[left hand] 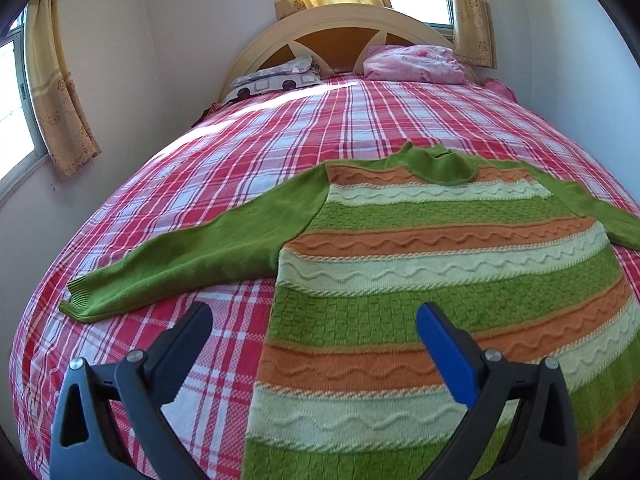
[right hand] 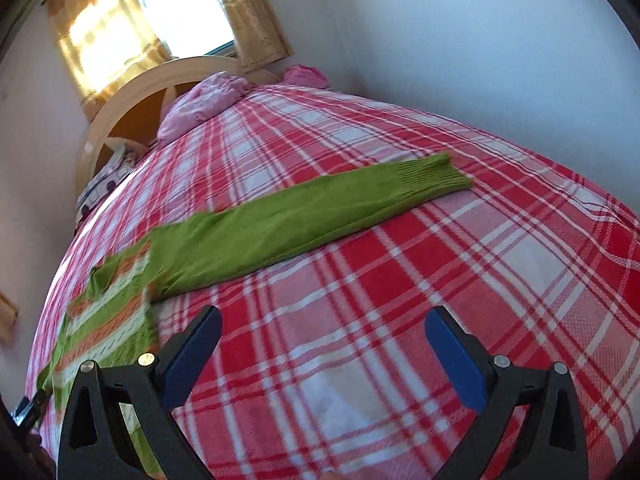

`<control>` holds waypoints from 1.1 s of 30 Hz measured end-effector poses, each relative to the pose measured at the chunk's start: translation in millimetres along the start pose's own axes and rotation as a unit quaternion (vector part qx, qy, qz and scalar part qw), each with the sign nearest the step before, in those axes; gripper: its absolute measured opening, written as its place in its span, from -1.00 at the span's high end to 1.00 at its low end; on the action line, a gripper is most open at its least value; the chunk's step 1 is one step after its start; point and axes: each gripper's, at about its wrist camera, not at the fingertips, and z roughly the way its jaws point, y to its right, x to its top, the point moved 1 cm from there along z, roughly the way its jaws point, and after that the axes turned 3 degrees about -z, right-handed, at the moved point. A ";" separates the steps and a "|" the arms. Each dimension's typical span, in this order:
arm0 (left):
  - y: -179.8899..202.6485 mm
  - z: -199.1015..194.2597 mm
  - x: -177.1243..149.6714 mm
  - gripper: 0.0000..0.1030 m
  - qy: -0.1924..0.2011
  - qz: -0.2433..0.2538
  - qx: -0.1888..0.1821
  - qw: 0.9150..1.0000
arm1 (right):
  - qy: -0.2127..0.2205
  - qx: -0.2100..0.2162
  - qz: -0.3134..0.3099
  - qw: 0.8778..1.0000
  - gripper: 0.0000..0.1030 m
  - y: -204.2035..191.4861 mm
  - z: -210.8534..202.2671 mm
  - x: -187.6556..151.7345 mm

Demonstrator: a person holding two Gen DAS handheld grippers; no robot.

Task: Fold small clothes
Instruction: 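Move the right gripper to the sleeve cuff and close on it, then lift the sleeve cuff with the right gripper and carry it across the sweater body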

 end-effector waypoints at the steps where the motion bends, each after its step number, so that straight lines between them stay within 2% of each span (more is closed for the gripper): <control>1: 1.9 5.3 2.4 -1.00 -0.002 0.000 0.001 1.000 | 0.001 -0.011 0.008 1.000 -0.89 10.8 5.1 7.2; 3: 5.5 14.0 5.6 -1.00 -0.004 0.000 0.004 1.000 | -0.002 -0.022 0.028 0.999 -0.66 30.6 17.7 21.5; 7: 8.5 31.1 12.5 -1.00 -0.015 -0.003 0.010 1.000 | -0.014 -0.031 0.077 0.996 -0.51 66.1 39.9 45.4; 10: 7.8 42.0 16.7 -1.00 -0.020 -0.009 0.015 1.000 | -0.025 -0.023 0.118 0.992 -0.38 87.9 56.5 58.0; 16: 3.2 55.3 19.9 -1.00 -0.030 -0.019 0.023 0.999 | -0.025 -0.010 0.165 0.986 -0.26 109.9 79.9 78.2; 20: -0.1 61.7 22.6 -1.00 -0.034 -0.022 0.026 0.999 | -0.025 -0.001 0.205 0.978 -0.10 123.4 92.1 88.8; 22: -2.5 63.2 24.0 -1.00 -0.035 -0.025 0.026 0.999 | -0.025 -0.007 0.210 0.977 0.07 127.1 98.8 94.9; 24: -4.4 64.3 25.1 -1.00 -0.036 -0.028 0.026 0.999 | -0.028 -0.015 0.209 0.977 0.50 130.3 104.2 99.2; 26: -5.9 65.5 25.4 -1.00 -0.038 -0.030 0.026 0.999 | -0.031 -0.012 0.212 0.977 0.68 133.2 108.0 101.5; 29: -12.7 65.0 26.3 -1.00 -0.037 -0.034 0.025 0.998 | -0.031 -0.008 0.203 0.979 0.80 130.2 107.0 103.8; 33: -24.7 65.8 28.1 -1.00 -0.035 -0.047 0.027 0.998 | -0.028 -0.008 0.182 0.983 0.83 117.2 102.5 108.5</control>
